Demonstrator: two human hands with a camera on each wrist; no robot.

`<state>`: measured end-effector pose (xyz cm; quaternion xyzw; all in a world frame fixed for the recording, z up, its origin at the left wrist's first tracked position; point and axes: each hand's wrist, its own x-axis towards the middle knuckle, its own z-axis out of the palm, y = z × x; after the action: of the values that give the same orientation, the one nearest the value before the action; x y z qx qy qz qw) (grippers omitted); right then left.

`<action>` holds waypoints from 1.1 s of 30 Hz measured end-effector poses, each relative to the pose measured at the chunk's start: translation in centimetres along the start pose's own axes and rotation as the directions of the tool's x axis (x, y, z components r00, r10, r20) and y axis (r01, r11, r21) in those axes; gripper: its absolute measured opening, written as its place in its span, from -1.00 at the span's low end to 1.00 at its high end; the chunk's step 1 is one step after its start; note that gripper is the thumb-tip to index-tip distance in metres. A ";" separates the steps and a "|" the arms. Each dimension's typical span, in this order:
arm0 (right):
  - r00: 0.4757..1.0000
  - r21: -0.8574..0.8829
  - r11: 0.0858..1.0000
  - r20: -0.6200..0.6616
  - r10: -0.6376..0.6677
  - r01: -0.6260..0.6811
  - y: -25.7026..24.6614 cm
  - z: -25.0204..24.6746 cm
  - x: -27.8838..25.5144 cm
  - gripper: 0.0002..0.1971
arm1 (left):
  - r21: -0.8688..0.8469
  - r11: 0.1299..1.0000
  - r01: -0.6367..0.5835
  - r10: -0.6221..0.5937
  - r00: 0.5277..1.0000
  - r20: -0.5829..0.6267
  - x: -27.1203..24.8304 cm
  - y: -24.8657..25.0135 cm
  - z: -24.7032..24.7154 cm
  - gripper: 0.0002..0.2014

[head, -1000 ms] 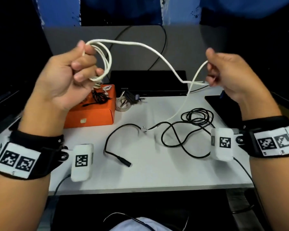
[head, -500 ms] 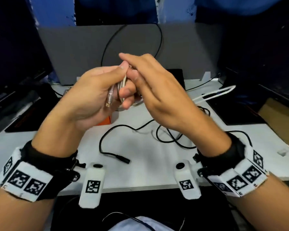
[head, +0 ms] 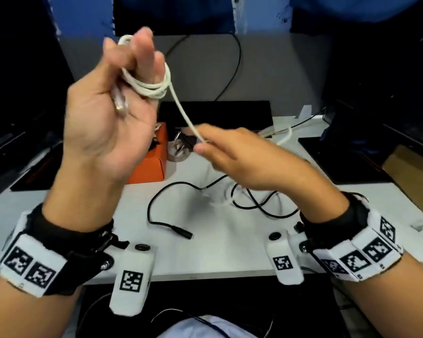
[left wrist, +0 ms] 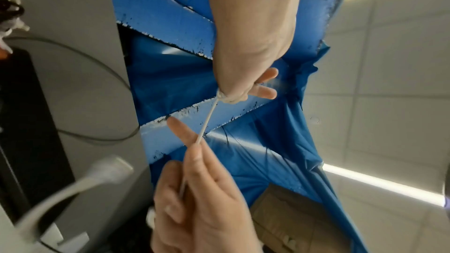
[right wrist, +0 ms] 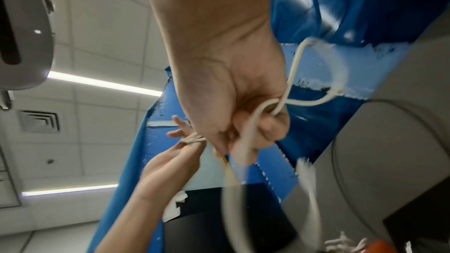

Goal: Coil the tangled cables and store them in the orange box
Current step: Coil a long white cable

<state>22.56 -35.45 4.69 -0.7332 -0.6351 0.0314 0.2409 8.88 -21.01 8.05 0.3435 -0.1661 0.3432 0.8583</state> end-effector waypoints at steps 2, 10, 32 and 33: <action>0.992 -0.020 0.998 0.108 -0.061 0.064 -1.3 0.6 -0.5 -0.78 | 0.448 0.883 -0.139 0.163 0.986 -0.016 0.0 -1.0 -0.4 -0.70; 0.964 0.111 0.973 -0.195 -0.180 0.204 -0.9 -2.9 -1.7 -0.58 | 0.944 -0.133 -0.302 -0.393 0.891 0.230 -0.9 -1.3 -1.2 -0.68; 0.541 0.627 0.626 -0.359 0.760 -0.464 15.8 -6.0 -0.1 -0.67 | 0.839 0.539 -0.083 -0.127 0.976 0.178 2.0 4.6 -4.9 -0.71; 0.521 0.615 0.616 -0.359 0.774 -0.492 16.7 -6.1 -0.3 -0.68 | 0.860 0.501 -0.100 -0.100 0.980 0.173 2.1 5.0 -5.1 -0.70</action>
<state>39.98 -38.97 3.44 -0.8121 -0.1769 0.0303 0.5552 7.13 -13.75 7.93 0.7588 -0.0574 0.3440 0.5501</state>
